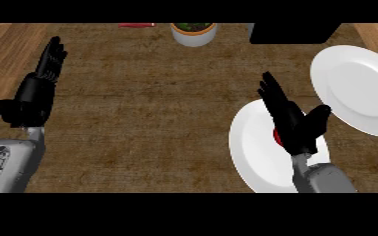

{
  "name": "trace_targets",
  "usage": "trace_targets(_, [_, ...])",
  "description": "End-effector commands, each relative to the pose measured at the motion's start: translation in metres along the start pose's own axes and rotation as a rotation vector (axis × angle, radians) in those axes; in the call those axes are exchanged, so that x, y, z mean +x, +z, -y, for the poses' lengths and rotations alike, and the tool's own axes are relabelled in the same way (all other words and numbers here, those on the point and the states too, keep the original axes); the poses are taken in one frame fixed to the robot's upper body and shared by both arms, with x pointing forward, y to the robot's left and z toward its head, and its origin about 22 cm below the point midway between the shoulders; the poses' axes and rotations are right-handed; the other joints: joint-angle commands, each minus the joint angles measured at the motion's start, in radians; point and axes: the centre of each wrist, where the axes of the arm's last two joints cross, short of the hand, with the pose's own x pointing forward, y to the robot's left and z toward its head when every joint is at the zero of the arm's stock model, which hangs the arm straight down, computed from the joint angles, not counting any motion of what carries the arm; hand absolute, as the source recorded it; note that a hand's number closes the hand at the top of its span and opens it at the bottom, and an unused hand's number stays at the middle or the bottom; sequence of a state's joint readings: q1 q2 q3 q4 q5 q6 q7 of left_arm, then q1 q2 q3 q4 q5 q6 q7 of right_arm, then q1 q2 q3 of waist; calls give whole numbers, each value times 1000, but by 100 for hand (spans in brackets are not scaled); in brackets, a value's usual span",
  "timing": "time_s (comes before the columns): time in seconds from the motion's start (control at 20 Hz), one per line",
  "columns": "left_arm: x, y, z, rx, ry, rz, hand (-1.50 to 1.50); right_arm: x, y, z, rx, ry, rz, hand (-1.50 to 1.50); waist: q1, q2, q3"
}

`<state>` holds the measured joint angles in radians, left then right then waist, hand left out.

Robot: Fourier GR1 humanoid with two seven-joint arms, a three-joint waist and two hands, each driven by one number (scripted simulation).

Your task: Pick the tomato from the plate and place it in the plate

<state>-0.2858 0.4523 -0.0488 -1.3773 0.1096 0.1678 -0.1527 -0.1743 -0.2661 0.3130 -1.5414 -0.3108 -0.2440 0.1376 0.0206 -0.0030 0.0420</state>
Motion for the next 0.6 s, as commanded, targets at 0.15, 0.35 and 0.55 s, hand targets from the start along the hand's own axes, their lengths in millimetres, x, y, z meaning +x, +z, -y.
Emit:
trace_targets(0.15, [-43, 47, 27, 37, 42, -341, 0, 28, 7, 38, -89, -67, 178, 150, -34, 2, -41])
trace_targets(0.35, [-55, 62, 32, 18, 81, -452, 0, 46, 13, 115, -216, 730, 144, 150, -46, 7, -82])
trace_targets(0.55, [-62, 76, 45, 39, 134, -557, 0, -14, 38, 94, -457, 725, 238, 150, -50, -2, -41])
